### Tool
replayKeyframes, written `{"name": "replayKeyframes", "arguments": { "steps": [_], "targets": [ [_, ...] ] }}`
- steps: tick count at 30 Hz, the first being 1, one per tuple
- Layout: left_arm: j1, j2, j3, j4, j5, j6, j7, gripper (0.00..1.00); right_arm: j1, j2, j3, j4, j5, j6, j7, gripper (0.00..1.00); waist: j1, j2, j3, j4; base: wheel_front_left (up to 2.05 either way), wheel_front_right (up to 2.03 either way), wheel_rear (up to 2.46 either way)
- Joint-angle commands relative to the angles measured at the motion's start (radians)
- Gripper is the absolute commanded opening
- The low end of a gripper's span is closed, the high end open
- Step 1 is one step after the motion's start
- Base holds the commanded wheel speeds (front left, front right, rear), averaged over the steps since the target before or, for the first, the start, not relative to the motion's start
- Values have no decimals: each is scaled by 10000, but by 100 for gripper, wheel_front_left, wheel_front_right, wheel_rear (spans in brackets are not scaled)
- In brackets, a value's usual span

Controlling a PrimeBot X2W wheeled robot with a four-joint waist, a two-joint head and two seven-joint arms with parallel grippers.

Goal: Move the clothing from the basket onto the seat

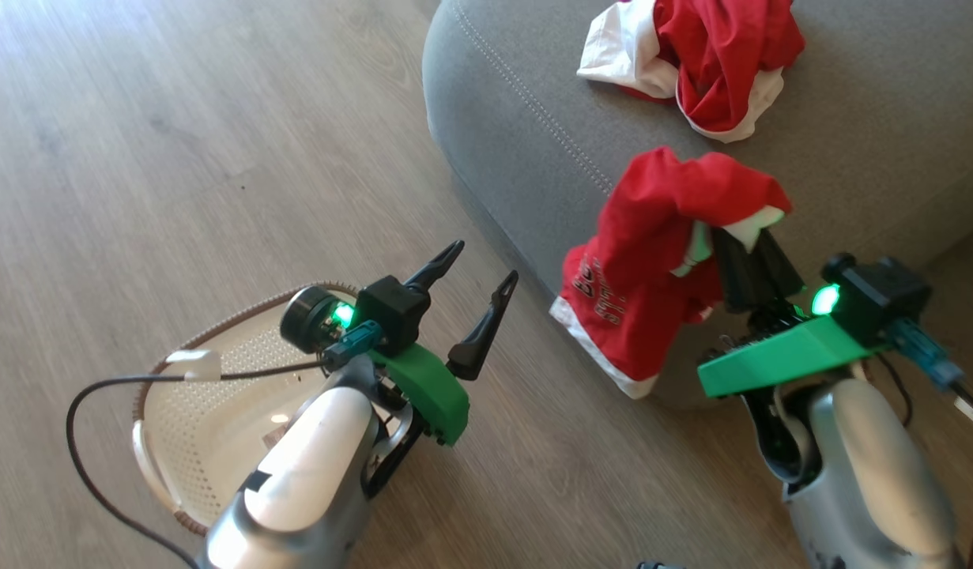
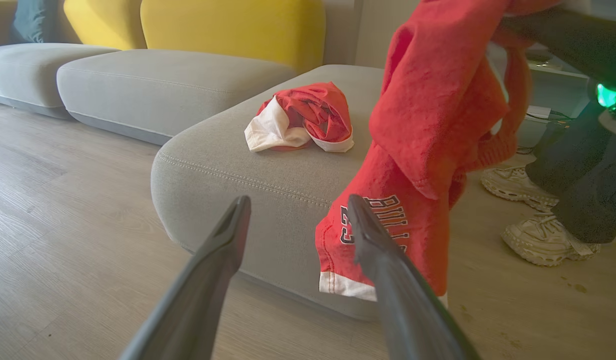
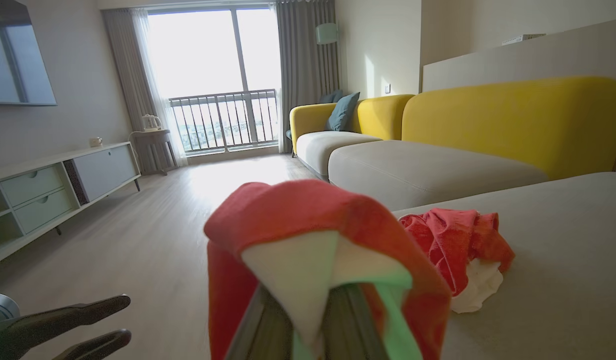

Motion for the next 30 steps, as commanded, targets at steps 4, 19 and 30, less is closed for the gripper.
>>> {"name": "replayKeyframes", "arguments": {
  "steps": [4,19,30],
  "targets": [
    [-696,44,175,-245,23,-39,-93,100,169,130,-189,-870,-213,-2,-65,0,0,0,286,-77,0,0,0],
    [-656,362,161,-201,416,-93,-93,100,-2707,-1215,-760,-1046,-890,-2,-65,0,0,0,1871,-87,0,0,0],
    [-989,785,-101,-153,615,-105,-93,100,-5601,-2841,-1088,-250,-1485,-2,-65,0,0,0,3275,537,0,0,0]
  ]
}}
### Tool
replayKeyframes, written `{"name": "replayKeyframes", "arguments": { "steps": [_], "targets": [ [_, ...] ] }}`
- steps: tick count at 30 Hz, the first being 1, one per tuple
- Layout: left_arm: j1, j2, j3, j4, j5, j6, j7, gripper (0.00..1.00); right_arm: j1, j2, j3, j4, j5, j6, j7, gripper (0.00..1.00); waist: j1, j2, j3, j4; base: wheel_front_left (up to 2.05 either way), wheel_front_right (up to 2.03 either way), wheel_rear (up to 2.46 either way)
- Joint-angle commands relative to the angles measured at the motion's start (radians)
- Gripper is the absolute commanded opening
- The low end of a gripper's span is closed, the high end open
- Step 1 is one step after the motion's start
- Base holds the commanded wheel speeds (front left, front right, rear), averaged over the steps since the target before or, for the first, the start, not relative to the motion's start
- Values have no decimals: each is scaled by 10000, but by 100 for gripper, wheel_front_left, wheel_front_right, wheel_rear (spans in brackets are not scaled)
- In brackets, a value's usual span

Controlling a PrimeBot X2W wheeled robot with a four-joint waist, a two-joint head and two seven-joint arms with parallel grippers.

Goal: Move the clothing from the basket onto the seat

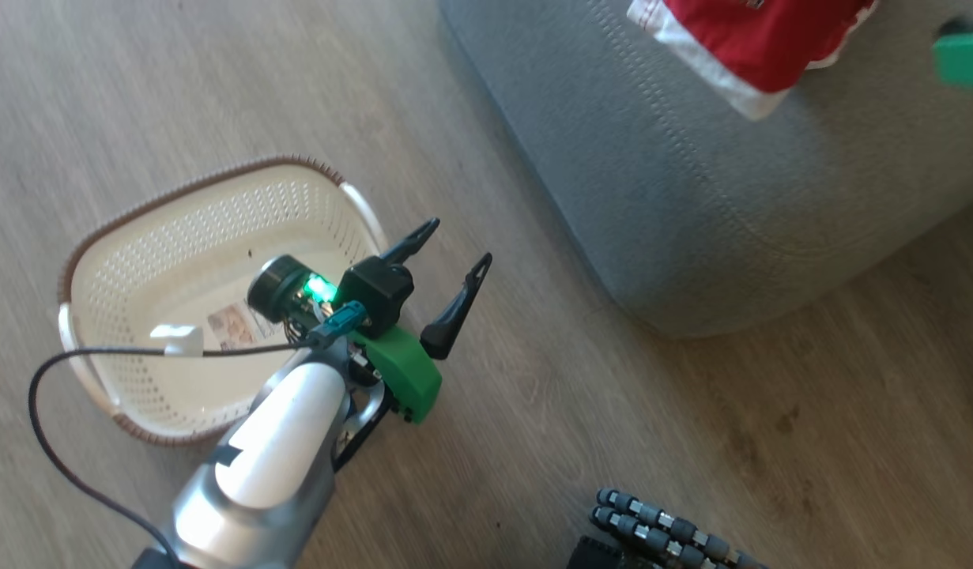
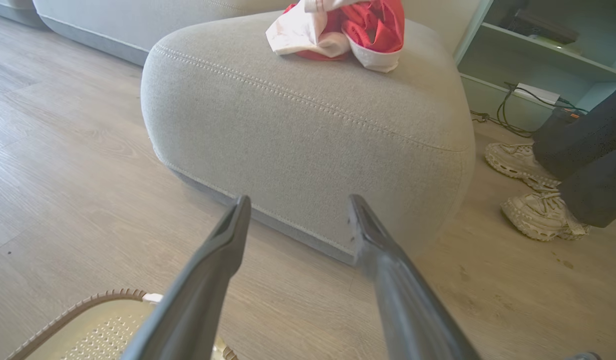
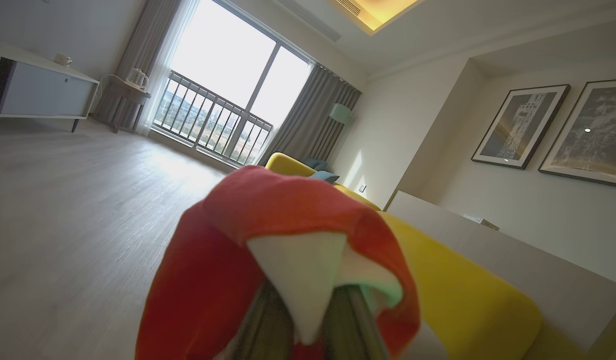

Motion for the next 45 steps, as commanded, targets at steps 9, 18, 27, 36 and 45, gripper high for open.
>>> {"name": "replayKeyframes", "arguments": {
  "steps": [9,18,27,36,45],
  "targets": [
    [-870,253,-161,-229,127,-13,-93,100,-1893,-1403,-695,1265,-546,-4,-63,0,-2,0,1135,894,0,0,0],
    [-1059,503,-489,-127,62,-15,-93,100,-3639,-2686,-2530,3743,-970,-4,98,0,-2,0,1707,1583,0,0,0],
    [-1080,597,-967,-25,-5,-16,-93,100,-3904,-3148,-5600,5838,-1668,-4,445,0,-2,0,2083,2224,0,0,0],
    [-1130,653,-1252,164,-29,-16,-92,100,-2705,-2027,-7525,8085,-2048,-4,77,0,-2,0,2431,2514,0,0,0],
    [-1141,598,-1236,325,-171,-9,-92,100,-2202,-1470,-6899,9504,-1479,-4,-52,29,-2,0,2287,2537,0,0,0]
  ]
}}
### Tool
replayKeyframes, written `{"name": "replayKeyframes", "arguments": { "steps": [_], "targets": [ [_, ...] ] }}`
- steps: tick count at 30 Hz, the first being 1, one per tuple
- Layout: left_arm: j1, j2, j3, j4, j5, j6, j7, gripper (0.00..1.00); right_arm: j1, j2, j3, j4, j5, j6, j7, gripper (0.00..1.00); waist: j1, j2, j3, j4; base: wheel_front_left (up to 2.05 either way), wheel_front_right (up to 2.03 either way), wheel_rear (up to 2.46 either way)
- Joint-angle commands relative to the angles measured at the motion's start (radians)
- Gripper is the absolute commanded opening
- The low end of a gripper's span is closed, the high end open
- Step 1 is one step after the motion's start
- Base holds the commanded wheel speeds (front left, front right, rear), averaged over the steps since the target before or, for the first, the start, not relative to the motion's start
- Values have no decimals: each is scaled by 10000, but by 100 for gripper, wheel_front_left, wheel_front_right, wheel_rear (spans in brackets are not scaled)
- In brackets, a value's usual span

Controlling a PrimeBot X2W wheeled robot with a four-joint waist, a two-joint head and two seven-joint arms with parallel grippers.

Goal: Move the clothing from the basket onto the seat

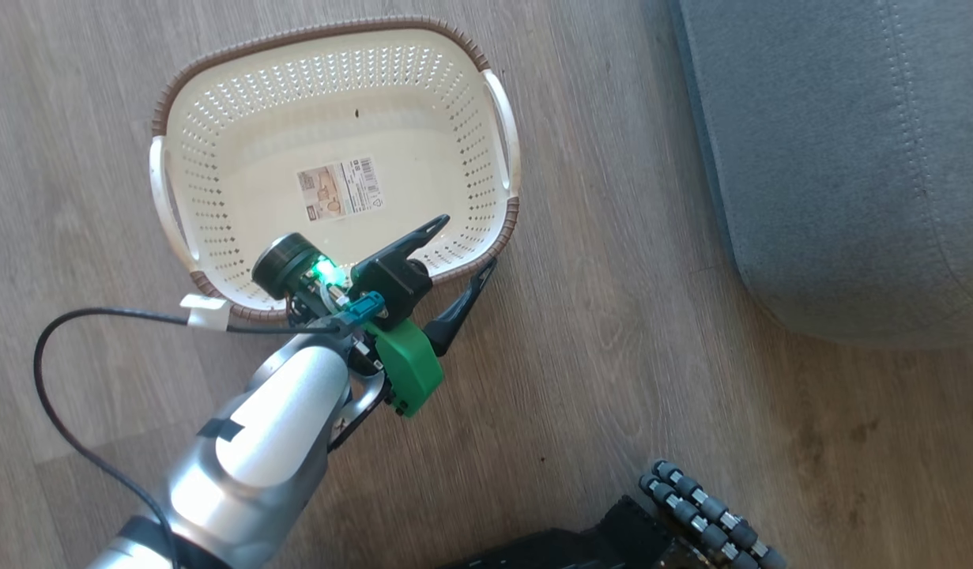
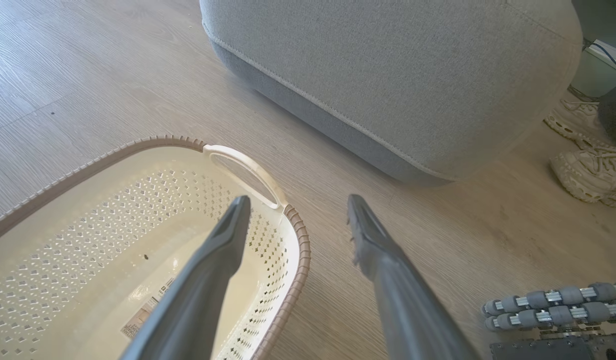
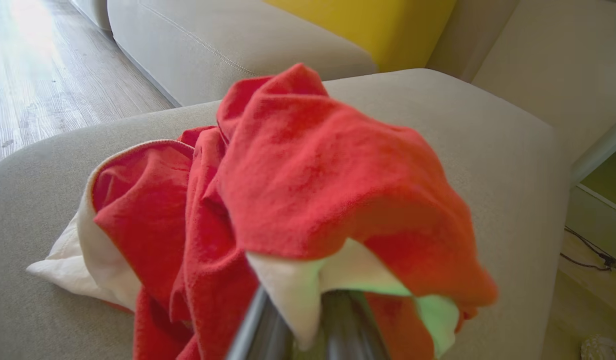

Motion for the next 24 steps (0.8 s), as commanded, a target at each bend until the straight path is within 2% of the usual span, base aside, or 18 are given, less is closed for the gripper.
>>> {"name": "replayKeyframes", "arguments": {
  "steps": [1,2,5,13,20,24],
  "targets": [
    [-96,20,212,-189,-54,-6,-93,100,293,-286,160,-378,147,-4,-128,61,0,0,-61,-12,0,0,0],
    [-98,-8,204,-172,-60,-6,-93,100,425,-253,255,-475,238,-4,-129,100,0,0,-102,-9,0,0,0],
    [-72,-120,162,-150,-75,-7,-93,100,957,-149,583,-744,619,-4,-132,100,0,0,-262,36,0,0,0],
    [138,-327,296,-142,-206,-8,-93,100,2774,-24,2252,-1673,1723,-4,-134,100,0,0,-855,176,0,0,0],
    [394,-533,827,-185,-271,76,-93,100,4236,213,3979,-3178,2566,-4,-134,100,0,0,-1571,519,0,0,0],
    [688,-628,1343,-230,-336,198,-93,100,4900,609,4900,-4140,2781,-4,-135,100,0,0,-2071,826,0,0,0]
  ]
}}
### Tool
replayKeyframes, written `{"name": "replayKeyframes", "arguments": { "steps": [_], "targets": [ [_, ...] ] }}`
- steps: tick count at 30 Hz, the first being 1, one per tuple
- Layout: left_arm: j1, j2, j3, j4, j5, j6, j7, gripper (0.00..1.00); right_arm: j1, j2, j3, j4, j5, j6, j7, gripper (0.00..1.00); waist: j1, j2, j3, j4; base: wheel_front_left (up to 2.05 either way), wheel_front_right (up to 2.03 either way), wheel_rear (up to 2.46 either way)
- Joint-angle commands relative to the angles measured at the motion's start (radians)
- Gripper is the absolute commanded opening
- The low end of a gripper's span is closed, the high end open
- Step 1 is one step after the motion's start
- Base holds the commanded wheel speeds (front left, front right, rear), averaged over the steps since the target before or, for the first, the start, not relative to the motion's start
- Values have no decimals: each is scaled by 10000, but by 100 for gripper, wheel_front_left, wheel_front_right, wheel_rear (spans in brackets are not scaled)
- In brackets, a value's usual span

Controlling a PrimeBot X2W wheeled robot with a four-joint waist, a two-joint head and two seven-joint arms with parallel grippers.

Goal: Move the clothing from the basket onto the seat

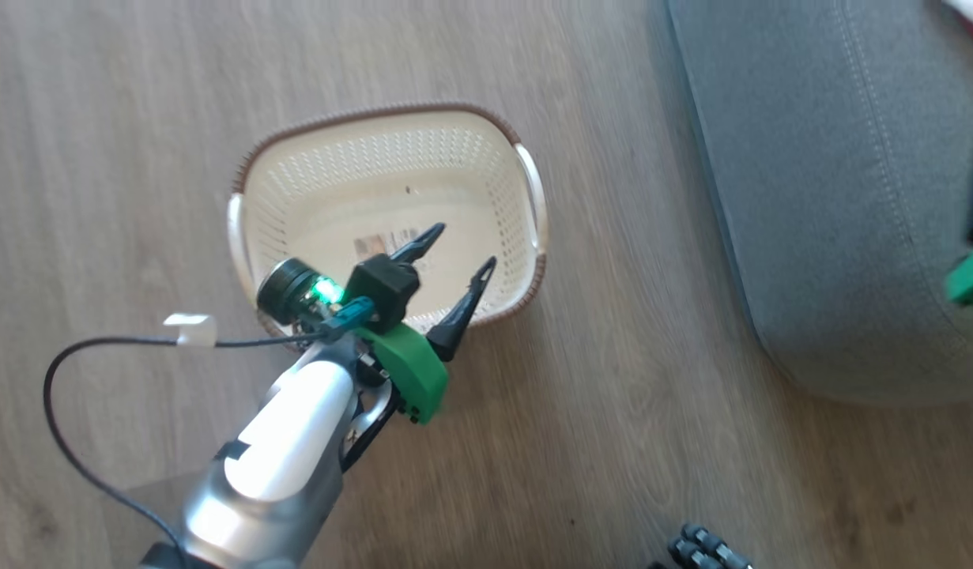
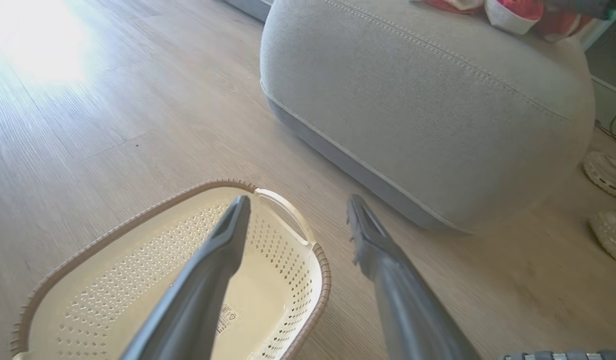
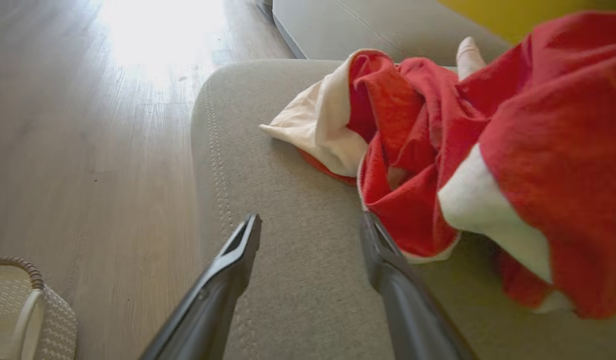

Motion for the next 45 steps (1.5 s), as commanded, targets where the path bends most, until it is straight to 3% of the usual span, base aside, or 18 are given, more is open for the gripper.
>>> {"name": "replayKeyframes", "arguments": {
  "steps": [1,10,20,31,45],
  "targets": [
    [131,10,482,-332,-58,121,-93,100,259,-69,290,-551,22,-4,-66,100,0,0,-422,337,0,0,0],
    [1062,-128,2137,-467,-81,426,-93,100,883,615,1254,-2151,-36,-4,-66,100,0,0,-1566,1305,0,0,0],
    [2124,-219,4384,-999,285,734,-93,100,1129,939,2280,-2753,345,-4,-66,100,0,0,-2601,2134,0,0,0],
    [3314,-370,6356,-1771,1000,807,-93,100,2005,1549,2844,-3004,439,-4,-66,100,0,0,-3595,2179,0,0,0],
    [4388,-518,7362,-2494,1480,776,-93,100,2933,1995,2880,-3094,270,-4,-66,100,0,0,-4253,1834,0,0,0]
  ]
}}
